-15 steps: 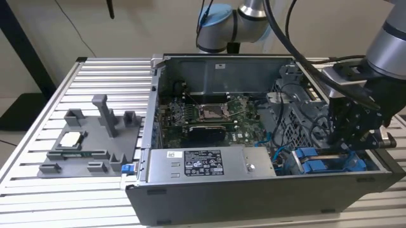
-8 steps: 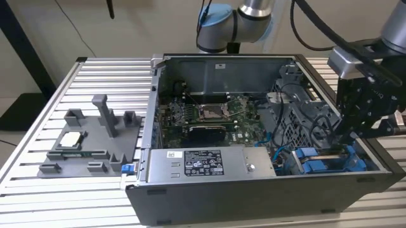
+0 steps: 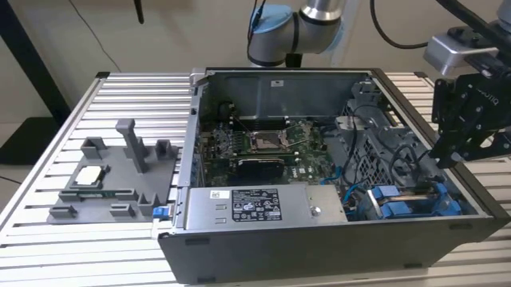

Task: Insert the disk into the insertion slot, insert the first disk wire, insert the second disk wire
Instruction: 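Insert the first disk wire, then insert the second disk wire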

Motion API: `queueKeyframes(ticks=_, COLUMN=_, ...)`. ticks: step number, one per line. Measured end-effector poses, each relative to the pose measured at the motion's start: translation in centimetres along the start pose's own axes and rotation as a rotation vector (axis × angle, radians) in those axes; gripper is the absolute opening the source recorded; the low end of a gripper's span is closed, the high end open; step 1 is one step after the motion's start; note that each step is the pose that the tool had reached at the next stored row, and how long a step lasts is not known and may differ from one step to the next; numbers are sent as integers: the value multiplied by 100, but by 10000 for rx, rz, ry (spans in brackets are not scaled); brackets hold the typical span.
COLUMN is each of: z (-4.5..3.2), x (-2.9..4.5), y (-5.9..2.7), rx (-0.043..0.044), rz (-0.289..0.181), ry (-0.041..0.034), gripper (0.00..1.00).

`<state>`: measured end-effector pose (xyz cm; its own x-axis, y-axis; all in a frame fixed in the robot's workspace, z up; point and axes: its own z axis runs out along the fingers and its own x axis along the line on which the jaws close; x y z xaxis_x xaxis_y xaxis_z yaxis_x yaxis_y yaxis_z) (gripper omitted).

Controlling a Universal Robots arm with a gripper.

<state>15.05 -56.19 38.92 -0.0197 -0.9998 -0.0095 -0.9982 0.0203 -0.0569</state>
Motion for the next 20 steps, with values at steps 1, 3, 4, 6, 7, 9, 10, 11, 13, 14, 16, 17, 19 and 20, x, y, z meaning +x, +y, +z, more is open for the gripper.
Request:
queueKeyframes(ticks=1, z=0, x=0, y=0, rx=0, rz=0, ry=0, gripper=27)
queueKeyframes(ticks=3, z=2, x=-1, y=-24, rx=-1, rz=1, ry=-1, gripper=27)
queueKeyframes(ticks=4, z=3, x=-4, y=-50, rx=-4, rz=1, ry=1, gripper=27)
queueKeyframes(ticks=6, z=6, x=-15, y=-104, rx=-9, rz=0, ry=0, gripper=27)
queueKeyframes(ticks=7, z=8, x=-22, y=-126, rx=-10, rz=0, ry=0, gripper=27)
queueKeyframes(ticks=9, z=12, x=-50, y=-157, rx=-9, rz=-1, ry=0, gripper=27)
queueKeyframes(ticks=10, z=14, x=-60, y=-166, rx=-10, rz=4, ry=1, gripper=27)
queueKeyframes(ticks=11, z=17, x=-64, y=-171, rx=-9, rz=18, ry=-16, gripper=27)
queueKeyframes(ticks=13, z=23, x=-69, y=-178, rx=-11, rz=53, ry=-79, gripper=27)
queueKeyframes(ticks=14, z=28, x=-72, y=-181, rx=-13, rz=76, ry=-109, gripper=27)
queueKeyframes(ticks=16, z=38, x=-78, y=-187, rx=-18, rz=122, ry=-171, gripper=27)
queueKeyframes(ticks=17, z=44, x=-81, y=-190, rx=-23, rz=143, ry=-199, gripper=27)
queueKeyframes(ticks=19, z=55, x=-89, y=-198, rx=-38, rz=176, ry=-252, gripper=27)
queueKeyframes(ticks=20, z=61, x=-93, y=-203, rx=-46, rz=188, ry=-279, gripper=27)
